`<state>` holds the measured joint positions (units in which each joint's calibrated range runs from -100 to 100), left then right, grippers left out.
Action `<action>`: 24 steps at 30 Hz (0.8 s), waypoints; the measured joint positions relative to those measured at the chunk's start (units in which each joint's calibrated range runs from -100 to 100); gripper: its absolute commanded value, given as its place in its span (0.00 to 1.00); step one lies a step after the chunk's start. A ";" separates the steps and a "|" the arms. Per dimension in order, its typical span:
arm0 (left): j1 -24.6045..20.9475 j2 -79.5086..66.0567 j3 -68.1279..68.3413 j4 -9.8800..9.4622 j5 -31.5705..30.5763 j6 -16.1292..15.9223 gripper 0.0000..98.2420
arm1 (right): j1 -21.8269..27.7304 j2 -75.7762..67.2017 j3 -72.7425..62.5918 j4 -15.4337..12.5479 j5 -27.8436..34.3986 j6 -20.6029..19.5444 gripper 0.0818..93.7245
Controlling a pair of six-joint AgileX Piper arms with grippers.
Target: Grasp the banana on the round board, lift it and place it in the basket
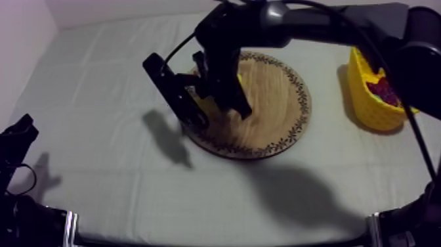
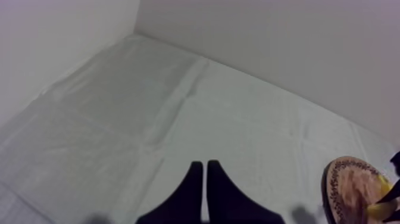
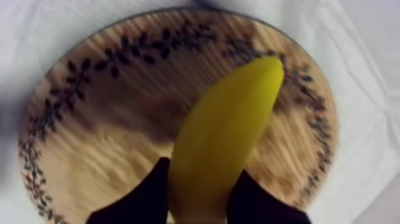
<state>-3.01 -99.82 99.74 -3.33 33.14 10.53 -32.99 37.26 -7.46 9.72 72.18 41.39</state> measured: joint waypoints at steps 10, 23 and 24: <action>0.00 0.00 0.00 0.00 0.00 -0.02 0.00 | 0.89 -13.29 -1.35 -0.92 7.48 3.24 0.19; 0.00 0.00 0.00 0.00 0.00 -0.02 0.00 | -0.09 -24.25 -1.15 -1.61 15.72 4.43 0.19; 0.00 0.00 0.00 0.00 0.00 -0.02 0.00 | -0.17 -24.47 -0.64 -1.31 15.72 3.90 0.19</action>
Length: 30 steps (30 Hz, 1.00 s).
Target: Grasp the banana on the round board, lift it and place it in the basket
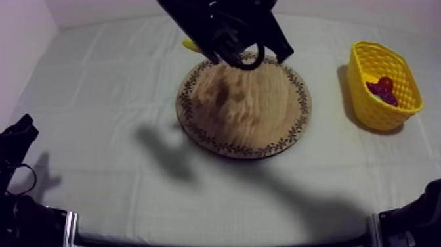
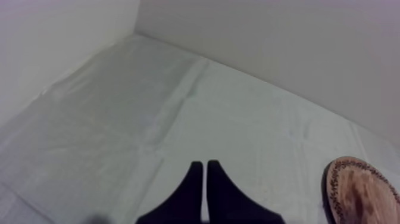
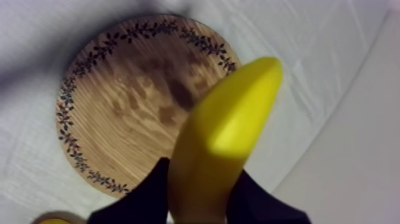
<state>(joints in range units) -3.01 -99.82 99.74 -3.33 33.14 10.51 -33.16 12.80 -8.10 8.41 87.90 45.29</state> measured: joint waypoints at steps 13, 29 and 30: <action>0.00 0.00 0.00 0.00 0.00 0.00 0.00 | 3.72 0.65 2.21 4.17 -3.24 -11.56 0.22; 0.00 0.00 0.00 0.00 0.00 0.00 0.00 | 16.07 0.42 1.98 6.34 2.26 -23.22 0.23; 0.00 0.00 0.00 0.00 0.00 0.00 0.00 | 16.89 0.12 1.98 6.16 2.92 -23.85 0.23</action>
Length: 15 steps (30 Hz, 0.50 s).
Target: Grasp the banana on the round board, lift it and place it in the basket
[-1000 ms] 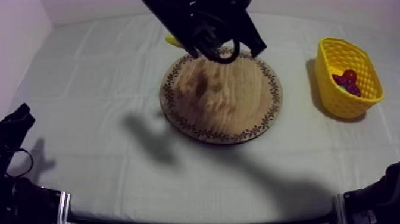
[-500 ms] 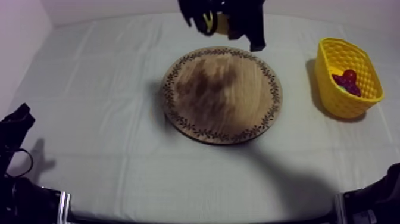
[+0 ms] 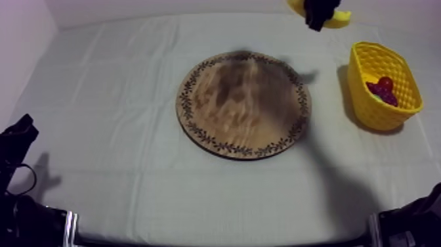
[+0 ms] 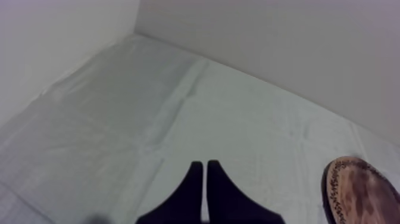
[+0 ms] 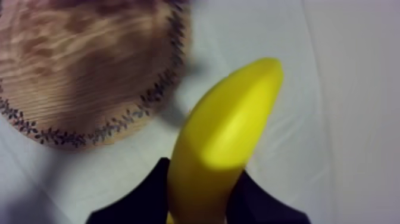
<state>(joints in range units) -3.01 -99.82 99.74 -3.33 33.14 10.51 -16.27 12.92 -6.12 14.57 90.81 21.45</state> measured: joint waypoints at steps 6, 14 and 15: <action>0.00 0.00 0.00 0.00 0.00 0.00 0.00 | 4.84 -1.62 2.28 -1.07 1.19 -2.81 0.24; 0.00 0.00 0.00 0.00 0.00 0.00 0.00 | 10.48 -3.62 6.05 -0.51 0.91 -4.41 0.25; 0.00 0.00 0.00 0.00 0.00 0.00 0.00 | 11.13 -3.78 6.28 -0.37 0.48 -4.44 0.25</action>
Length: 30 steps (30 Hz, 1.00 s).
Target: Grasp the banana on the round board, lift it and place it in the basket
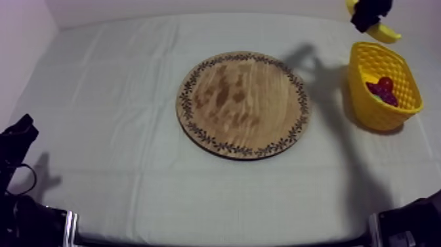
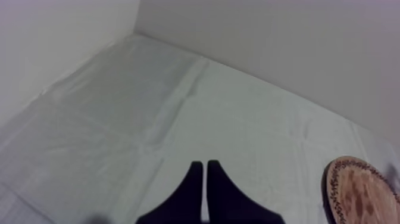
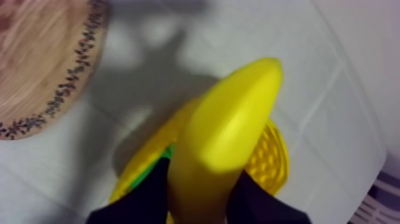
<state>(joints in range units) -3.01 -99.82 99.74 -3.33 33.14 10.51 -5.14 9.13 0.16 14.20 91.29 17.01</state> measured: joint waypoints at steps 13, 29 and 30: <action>0.00 0.00 0.00 0.00 0.00 0.01 0.00 | 6.04 -4.02 5.60 0.06 -0.06 -0.04 0.26; 0.00 0.00 0.00 0.00 0.00 -0.02 0.00 | 9.01 -4.46 9.65 -1.11 0.29 0.01 0.26; 0.00 0.00 0.00 0.00 0.00 -0.02 0.00 | 9.01 -4.28 10.54 -1.11 -0.20 -0.12 0.26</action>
<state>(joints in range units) -3.01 -99.82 99.74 -3.33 33.14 10.48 3.87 4.86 10.71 13.09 91.09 16.88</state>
